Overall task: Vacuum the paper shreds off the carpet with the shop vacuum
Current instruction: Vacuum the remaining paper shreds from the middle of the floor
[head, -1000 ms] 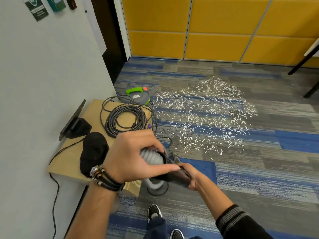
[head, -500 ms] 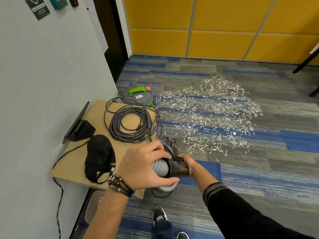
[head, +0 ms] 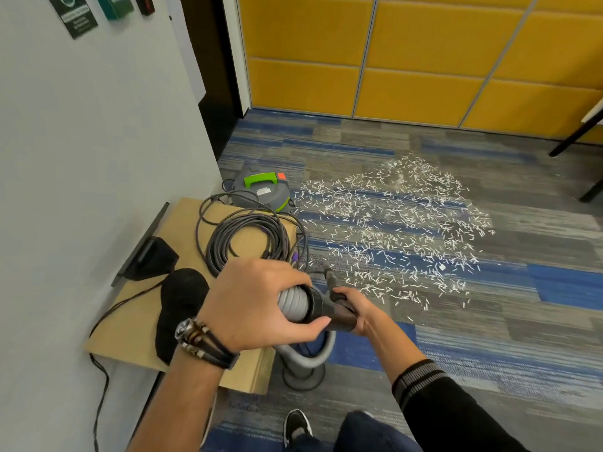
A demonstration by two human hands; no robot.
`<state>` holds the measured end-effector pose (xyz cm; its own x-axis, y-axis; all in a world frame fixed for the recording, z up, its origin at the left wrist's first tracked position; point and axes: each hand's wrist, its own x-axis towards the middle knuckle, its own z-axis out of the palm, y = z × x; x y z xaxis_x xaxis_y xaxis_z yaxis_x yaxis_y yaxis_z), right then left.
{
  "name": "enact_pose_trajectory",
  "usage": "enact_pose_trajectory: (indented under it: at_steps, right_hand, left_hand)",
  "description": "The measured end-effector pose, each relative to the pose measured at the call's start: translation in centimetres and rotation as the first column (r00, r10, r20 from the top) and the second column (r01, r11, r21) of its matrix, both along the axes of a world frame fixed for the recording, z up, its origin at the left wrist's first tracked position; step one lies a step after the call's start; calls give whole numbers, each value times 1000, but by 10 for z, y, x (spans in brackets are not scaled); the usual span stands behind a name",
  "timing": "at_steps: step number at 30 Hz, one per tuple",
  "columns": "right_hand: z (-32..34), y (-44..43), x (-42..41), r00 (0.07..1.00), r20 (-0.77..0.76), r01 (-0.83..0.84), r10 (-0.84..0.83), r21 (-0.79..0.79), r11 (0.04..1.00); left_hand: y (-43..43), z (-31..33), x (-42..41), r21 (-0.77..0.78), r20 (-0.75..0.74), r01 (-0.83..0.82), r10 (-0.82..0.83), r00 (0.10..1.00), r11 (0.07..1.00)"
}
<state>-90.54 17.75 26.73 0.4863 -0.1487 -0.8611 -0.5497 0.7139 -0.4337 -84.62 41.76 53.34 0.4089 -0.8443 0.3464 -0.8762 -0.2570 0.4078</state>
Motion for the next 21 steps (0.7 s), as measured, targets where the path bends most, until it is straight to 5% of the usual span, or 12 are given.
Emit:
enact_pose_trajectory:
  at_steps: [9,15,21]
  right_hand:
    - [-31,-11,36,1000,-14,-23,27,251,968]
    - [-62,-83,15,991,6,-130,130,120,984]
    - [-14,-147,19,982,31,-188,186,138,972]
  left_hand:
    - [-54,-10,8,149,-73,54,-43,996,987]
    - [-130,9,-6,105,-96,68,-58,994,992]
    - [-186,28,-11,31,-34,-28,29,999,999]
